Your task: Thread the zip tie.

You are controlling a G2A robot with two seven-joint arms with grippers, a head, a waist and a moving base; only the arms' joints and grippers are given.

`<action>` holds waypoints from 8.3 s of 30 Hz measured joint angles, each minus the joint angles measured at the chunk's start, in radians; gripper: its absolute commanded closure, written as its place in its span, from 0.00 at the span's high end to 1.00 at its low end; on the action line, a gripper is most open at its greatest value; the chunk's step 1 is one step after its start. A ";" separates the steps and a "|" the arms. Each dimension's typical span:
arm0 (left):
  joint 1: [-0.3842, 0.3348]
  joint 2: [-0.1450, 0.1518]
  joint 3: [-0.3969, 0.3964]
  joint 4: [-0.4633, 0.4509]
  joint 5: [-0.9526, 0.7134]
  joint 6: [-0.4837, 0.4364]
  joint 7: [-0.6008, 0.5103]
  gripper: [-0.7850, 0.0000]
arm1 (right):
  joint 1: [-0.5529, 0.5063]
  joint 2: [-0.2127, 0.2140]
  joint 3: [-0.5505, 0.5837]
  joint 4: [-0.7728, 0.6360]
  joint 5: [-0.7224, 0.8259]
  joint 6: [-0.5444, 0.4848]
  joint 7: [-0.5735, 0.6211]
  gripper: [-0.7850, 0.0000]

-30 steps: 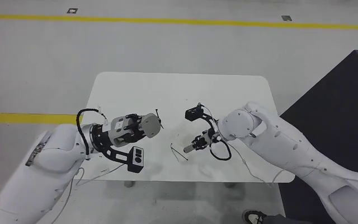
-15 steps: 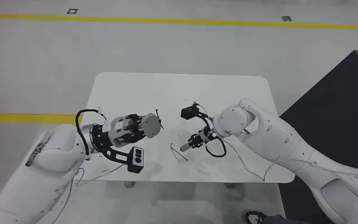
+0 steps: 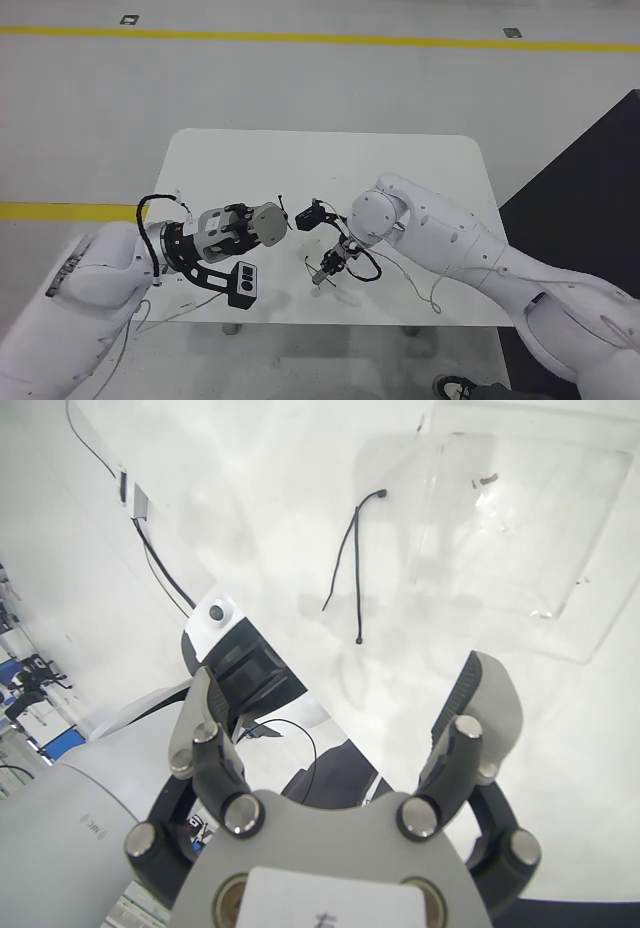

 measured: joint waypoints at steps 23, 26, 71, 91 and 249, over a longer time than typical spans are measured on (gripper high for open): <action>0.000 0.000 0.000 0.000 0.000 0.000 0.000 0.00 | 0.048 -0.323 -0.073 0.422 -0.133 -0.180 0.035 0.29; 0.000 0.000 0.000 0.000 0.000 0.000 0.000 0.00 | 0.049 -0.346 -0.073 0.445 -0.157 -0.194 0.035 0.28; 0.000 0.000 0.000 0.000 0.000 0.000 0.000 0.00 | 0.043 -0.488 -0.035 0.641 -0.265 -0.293 0.078 0.18; 0.000 0.000 0.000 0.000 0.000 0.000 0.000 0.00 | 0.038 -0.518 -0.014 0.691 -0.308 -0.304 0.070 0.14; 0.000 0.000 0.000 0.000 0.000 0.000 0.000 0.00 | -0.005 -0.223 0.116 0.478 0.137 -0.536 -0.058 0.00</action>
